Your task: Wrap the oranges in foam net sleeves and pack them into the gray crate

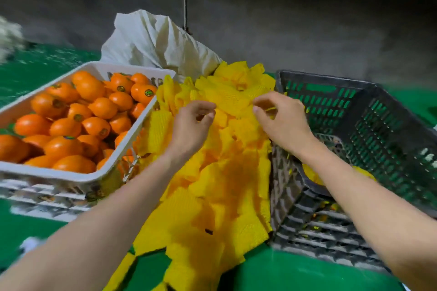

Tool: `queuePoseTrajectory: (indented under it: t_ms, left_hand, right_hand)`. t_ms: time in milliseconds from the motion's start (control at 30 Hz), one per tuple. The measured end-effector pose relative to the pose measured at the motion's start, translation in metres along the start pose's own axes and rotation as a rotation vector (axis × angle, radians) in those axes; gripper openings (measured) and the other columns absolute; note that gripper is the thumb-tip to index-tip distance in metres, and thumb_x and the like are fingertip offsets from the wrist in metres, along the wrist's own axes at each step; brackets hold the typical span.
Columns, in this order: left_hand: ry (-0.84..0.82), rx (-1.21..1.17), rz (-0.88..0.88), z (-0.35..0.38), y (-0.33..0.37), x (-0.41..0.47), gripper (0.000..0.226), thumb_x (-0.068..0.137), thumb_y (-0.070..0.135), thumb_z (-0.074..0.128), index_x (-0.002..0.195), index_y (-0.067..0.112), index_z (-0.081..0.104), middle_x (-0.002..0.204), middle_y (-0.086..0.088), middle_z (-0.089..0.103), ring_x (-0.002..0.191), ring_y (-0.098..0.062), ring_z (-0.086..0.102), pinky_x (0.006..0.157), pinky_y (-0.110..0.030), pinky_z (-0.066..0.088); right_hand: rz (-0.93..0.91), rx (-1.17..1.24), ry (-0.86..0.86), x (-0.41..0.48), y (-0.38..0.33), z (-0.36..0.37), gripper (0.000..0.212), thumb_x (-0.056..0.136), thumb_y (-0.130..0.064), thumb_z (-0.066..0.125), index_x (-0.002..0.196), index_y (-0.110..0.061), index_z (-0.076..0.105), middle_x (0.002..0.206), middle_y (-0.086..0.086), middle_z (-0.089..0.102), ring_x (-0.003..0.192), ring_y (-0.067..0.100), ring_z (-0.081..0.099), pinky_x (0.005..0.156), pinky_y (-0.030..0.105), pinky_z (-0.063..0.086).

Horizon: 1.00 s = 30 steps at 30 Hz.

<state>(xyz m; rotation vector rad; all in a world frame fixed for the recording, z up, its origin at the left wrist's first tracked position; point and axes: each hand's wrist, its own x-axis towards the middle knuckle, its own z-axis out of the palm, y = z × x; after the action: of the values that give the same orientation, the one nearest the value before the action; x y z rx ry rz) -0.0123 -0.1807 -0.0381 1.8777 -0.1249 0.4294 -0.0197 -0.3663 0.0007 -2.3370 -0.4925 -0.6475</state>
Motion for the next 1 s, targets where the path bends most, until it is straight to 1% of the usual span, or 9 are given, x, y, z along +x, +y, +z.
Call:
queuePoseTrajectory:
  t_ms: [167, 300, 367, 433, 533, 600, 733, 867, 1000]
  left_hand:
    - [0.129, -0.006, -0.097, -0.087, -0.021, 0.007, 0.012, 0.093, 0.004, 0.056, 0.097, 0.015, 0.061, 0.095, -0.010, 0.066, 0.083, -0.020, 0.063, 0.068, -0.030, 0.050]
    - [0.205, -0.011, -0.119, -0.136, -0.032, -0.010, 0.011, 0.093, 0.005, 0.056, 0.100, 0.011, 0.062, 0.095, -0.009, 0.066, 0.080, -0.015, 0.064, 0.073, -0.030, 0.054]
    - [0.212, 0.014, -0.116, -0.158, -0.038, -0.017, 0.012, 0.094, 0.005, 0.055, 0.103, 0.010, 0.062, 0.097, -0.010, 0.066, 0.083, -0.015, 0.065, 0.073, -0.028, 0.054]
    - [0.226, 0.013, -0.126, -0.179, -0.046, -0.020, 0.014, 0.095, 0.005, 0.055, 0.105, 0.010, 0.061, 0.102, -0.012, 0.065, 0.084, -0.014, 0.065, 0.069, -0.023, 0.053]
    - [0.208, -0.014, -0.160, -0.202, -0.054, -0.018, 0.019, 0.093, 0.006, 0.058, 0.111, 0.006, 0.061, 0.106, -0.013, 0.065, 0.082, -0.010, 0.065, 0.063, -0.014, 0.051]
    - [0.128, -0.025, -0.172, -0.205, -0.056, -0.016, 0.021, 0.091, 0.009, 0.062, 0.112, 0.007, 0.061, 0.107, -0.012, 0.066, 0.086, -0.011, 0.066, 0.067, -0.016, 0.052]
    - [-0.218, -0.018, -0.134, -0.180, -0.045, -0.017, 0.036, 0.088, 0.023, 0.065, 0.122, 0.015, 0.055, 0.107, 0.003, 0.065, 0.100, -0.012, 0.064, 0.083, -0.027, 0.054]
    - [-0.518, 0.099, -0.231, -0.156, -0.039, -0.020, 0.061, 0.080, 0.026, 0.075, 0.132, 0.007, 0.051, 0.121, -0.010, 0.060, 0.107, -0.025, 0.060, 0.091, -0.045, 0.051]
    - [-0.326, 0.381, -0.002, -0.151, -0.041, -0.025, 0.056, 0.079, 0.025, 0.075, 0.126, 0.005, 0.053, 0.108, -0.009, 0.060, 0.090, -0.017, 0.054, 0.069, -0.023, 0.042]
  right_hand:
    - [-0.027, -0.029, -0.550, -0.018, -0.057, 0.096, 0.032, 0.086, -0.021, 0.064, 0.113, -0.004, 0.063, 0.109, 0.014, 0.067, 0.101, 0.026, 0.061, 0.085, 0.028, 0.038]
    - [0.278, -0.084, -0.724, -0.025, -0.074, 0.171, 0.076, 0.083, -0.051, 0.061, 0.139, -0.009, 0.031, 0.130, 0.019, 0.052, 0.119, 0.035, 0.051, 0.090, 0.036, 0.042]
    - [0.408, -0.038, -0.684, -0.029, -0.077, 0.195, 0.091, 0.078, -0.054, 0.066, 0.144, -0.011, 0.019, 0.137, 0.017, 0.047, 0.123, 0.035, 0.048, 0.093, 0.037, 0.042]
    - [0.463, 0.034, -0.619, -0.030, -0.077, 0.206, 0.089, 0.078, -0.037, 0.073, 0.144, -0.010, 0.021, 0.135, 0.015, 0.049, 0.117, 0.034, 0.053, 0.088, 0.036, 0.046]
    - [0.556, 0.316, -0.565, -0.023, -0.078, 0.189, 0.070, 0.077, -0.008, 0.074, 0.136, -0.009, 0.036, 0.114, 0.012, 0.054, 0.093, 0.025, 0.058, 0.056, 0.026, 0.052]
    - [0.536, 0.560, -0.536, -0.020, -0.079, 0.165, 0.053, 0.078, 0.003, 0.069, 0.125, -0.010, 0.047, 0.109, 0.014, 0.056, 0.090, 0.019, 0.055, 0.063, 0.024, 0.052]
    - [0.369, 0.701, -0.452, -0.029, -0.093, 0.127, 0.045, 0.078, 0.008, 0.067, 0.106, -0.026, 0.055, 0.105, 0.009, 0.060, 0.093, 0.013, 0.057, 0.070, 0.022, 0.051]
    - [0.306, 0.617, -0.338, -0.034, -0.107, 0.121, 0.039, 0.078, 0.006, 0.067, 0.096, -0.026, 0.053, 0.097, -0.002, 0.057, 0.083, 0.006, 0.055, 0.065, 0.014, 0.046]
    - [0.175, 0.254, -0.201, -0.029, -0.118, 0.128, 0.024, 0.075, -0.014, 0.077, 0.085, -0.016, 0.056, 0.101, 0.005, 0.055, 0.097, 0.014, 0.052, 0.079, 0.018, 0.038]
